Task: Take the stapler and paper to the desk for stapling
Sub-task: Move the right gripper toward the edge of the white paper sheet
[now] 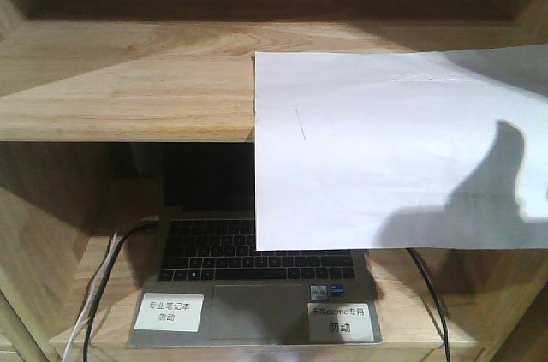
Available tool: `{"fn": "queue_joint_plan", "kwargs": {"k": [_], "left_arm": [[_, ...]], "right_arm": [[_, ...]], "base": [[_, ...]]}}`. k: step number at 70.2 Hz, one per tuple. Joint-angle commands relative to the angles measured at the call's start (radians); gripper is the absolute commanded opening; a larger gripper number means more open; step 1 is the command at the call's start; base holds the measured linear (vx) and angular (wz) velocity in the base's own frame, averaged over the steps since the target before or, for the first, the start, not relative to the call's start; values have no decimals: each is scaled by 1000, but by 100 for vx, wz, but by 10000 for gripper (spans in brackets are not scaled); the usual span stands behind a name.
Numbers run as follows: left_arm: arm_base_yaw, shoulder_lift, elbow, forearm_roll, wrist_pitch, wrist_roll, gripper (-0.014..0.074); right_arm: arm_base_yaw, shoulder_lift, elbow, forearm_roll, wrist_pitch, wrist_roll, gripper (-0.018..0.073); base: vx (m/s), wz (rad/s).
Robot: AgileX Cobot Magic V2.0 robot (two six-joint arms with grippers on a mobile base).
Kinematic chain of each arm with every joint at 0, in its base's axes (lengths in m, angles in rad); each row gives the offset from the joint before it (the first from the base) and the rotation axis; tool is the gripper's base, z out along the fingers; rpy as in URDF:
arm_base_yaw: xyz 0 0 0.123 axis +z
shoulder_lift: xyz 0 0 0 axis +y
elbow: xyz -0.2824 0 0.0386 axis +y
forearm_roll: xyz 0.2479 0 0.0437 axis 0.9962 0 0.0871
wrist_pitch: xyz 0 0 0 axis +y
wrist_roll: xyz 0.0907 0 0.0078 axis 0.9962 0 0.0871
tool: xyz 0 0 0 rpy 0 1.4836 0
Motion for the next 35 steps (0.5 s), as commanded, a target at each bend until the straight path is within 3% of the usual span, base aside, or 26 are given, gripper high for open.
{"fn": "queue_joint_plan", "kwargs": {"k": [1,35], "left_arm": [[0,10,-26,-17,-117,0,-8],[0,10,-26,-17,-117,0,-8]], "right_arm": [[-6,12,-27,-3,-69,-6,343],[-6,12,-27,-3,-69,-6,363]], "base": [[0,0],[0,0]]}}
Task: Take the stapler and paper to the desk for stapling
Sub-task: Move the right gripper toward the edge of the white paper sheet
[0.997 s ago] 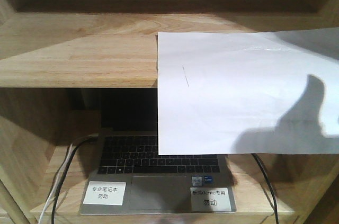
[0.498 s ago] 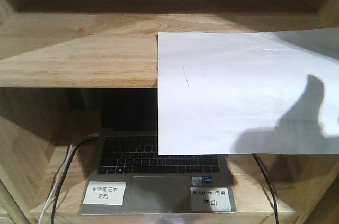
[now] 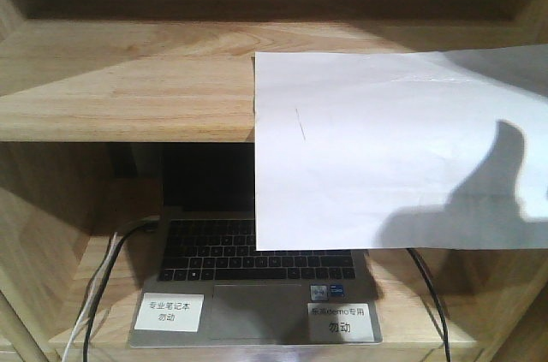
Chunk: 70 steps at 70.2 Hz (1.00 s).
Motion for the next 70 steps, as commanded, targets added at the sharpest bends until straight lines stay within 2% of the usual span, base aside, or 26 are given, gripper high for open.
{"fn": "queue_joint_plan", "kwargs": {"k": [1,9,19,24,32,38,44,49,61,62,70], "left_arm": [[0,10,-26,-17,-117,0,-8],[0,10,-26,-17,-117,0,-8],[0,10,-26,-17,-117,0,-8],[0,10,-26,-17,-117,0,-8],[0,10,-26,-17,-117,0,-8],[0,10,-26,-17,-117,0,-8],[0,10,-26,-17,-117,0,-8],[0,10,-26,-17,-118,0,-8],[0,10,-26,-17,-118,0,-6],[0,10,-26,-17,-118,0,-6],[0,10,-26,-17,-118,0,-6]], "right_arm": [[-6,12,-27,-3,-69,-6,369],[-6,12,-27,-3,-69,-6,468],[-6,12,-27,-10,-69,-6,660],[-6,12,-27,-10,-69,-6,728],[-6,12,-27,-10,-76,0,721],[-6,12,-27,-10,-112,67,709],[-6,11,-27,-10,-163,231,693],[-6,11,-27,-10,-213,437,678],[-6,11,-26,-53,-304,1054,650],[-6,11,-26,-60,-308,1129,648],[-6,11,-26,-123,-350,1487,632]], "base": [[0,0],[0,0],[0,0],[0,0],[0,0],[0,0],[0,0],[0,0],[0,0],[0,0],[0,0]]}}
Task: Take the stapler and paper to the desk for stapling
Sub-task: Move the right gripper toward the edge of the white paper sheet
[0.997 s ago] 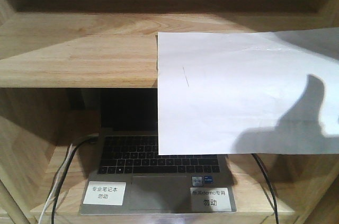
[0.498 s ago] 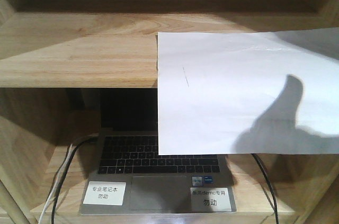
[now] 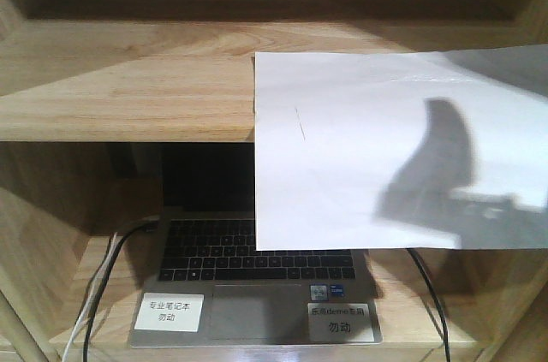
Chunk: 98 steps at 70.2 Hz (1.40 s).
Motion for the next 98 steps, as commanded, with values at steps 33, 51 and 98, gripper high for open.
{"fn": "queue_joint_plan", "kwargs": {"k": [33,51,98], "left_arm": [[0,10,-26,-17,-118,0,-6],[0,10,-26,-17,-118,0,-6],[0,10,-26,-17,-120,0,-7]], "right_arm": [[-6,-104,255,-214,-487,542,589],[-4,-284,506,-200,-493,516,589],[508,-447,820,-139,-321,444,589]], "base": [[0,0],[0,0],[0,0]]}}
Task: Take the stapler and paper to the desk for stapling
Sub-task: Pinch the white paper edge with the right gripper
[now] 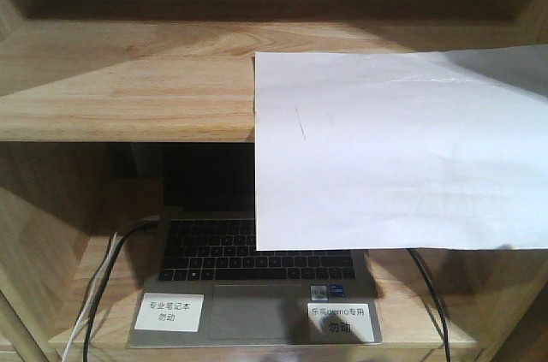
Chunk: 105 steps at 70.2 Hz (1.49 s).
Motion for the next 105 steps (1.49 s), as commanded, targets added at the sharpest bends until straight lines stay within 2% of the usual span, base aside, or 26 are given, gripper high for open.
{"fn": "queue_joint_plan", "kwargs": {"k": [1,9,17,37,46,59,73,90,105], "left_arm": [[0,10,-26,-17,-120,0,-7],[0,10,-26,-17,-120,0,-7],[0,10,-26,-17,-120,0,-7],[0,10,-26,-17,-120,0,-7],[0,10,-26,-17,-120,0,-7],[0,10,-26,-17,-120,0,-7],[0,10,-26,-17,-120,0,-7],[0,10,-26,-17,-120,0,-7],[0,10,-26,-17,-120,0,-7]], "right_arm": [[39,17,23,9,-86,-14,589],[55,19,109,48,-188,-17,589],[55,53,178,76,-349,-56,589],[55,269,298,238,-819,-352,587],[55,382,310,298,-991,-433,587],[55,549,309,332,-1219,-452,585],[55,733,299,334,-1453,-395,570],[55,826,194,280,-1464,-383,570],[55,855,153,278,-1464,-383,570]], "base": [[0,0],[0,0],[0,0],[0,0],[0,0],[0,0],[0,0],[0,0],[0,0]]}}
